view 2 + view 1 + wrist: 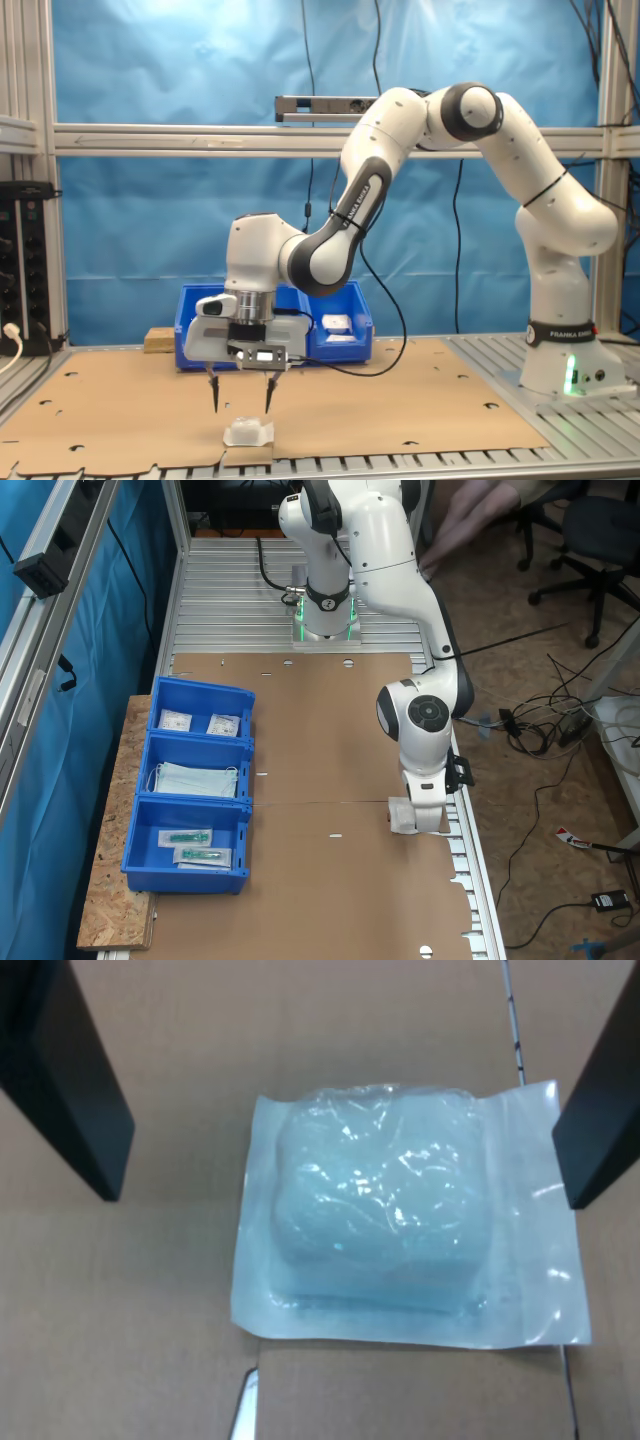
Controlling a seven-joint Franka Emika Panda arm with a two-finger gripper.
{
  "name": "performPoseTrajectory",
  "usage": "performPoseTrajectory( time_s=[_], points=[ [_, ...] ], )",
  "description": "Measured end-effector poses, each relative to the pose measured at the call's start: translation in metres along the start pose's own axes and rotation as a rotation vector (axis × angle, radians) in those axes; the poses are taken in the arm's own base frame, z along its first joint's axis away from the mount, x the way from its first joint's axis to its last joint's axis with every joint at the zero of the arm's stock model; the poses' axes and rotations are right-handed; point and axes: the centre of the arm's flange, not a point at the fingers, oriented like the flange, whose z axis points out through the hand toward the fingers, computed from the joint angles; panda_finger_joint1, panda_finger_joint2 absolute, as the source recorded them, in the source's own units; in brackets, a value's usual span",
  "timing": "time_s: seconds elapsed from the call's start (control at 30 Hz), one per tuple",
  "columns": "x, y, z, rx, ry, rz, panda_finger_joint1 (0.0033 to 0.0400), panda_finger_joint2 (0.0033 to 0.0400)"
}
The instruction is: Pick and place sorting task of medical equipment.
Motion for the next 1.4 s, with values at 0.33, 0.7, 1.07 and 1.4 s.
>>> performPoseTrajectory(
  time_s=[0.33, 0.7, 1.07, 1.4],
  points=[
    [-0.002, -0.001, 0.010, 0.002, 0.003, -0.004, 0.0400, 0.0400],
    [-0.003, -0.001, 0.018, 0.001, 0.010, -0.030, 0.0400, 0.0400],
    [-0.007, -0.004, 0.034, 0.014, -0.001, -0.046, 0.0400, 0.0400],
    [-0.008, -0.004, 0.037, 0.013, 0.004, -0.085, 0.0400, 0.0400]
  ],
)
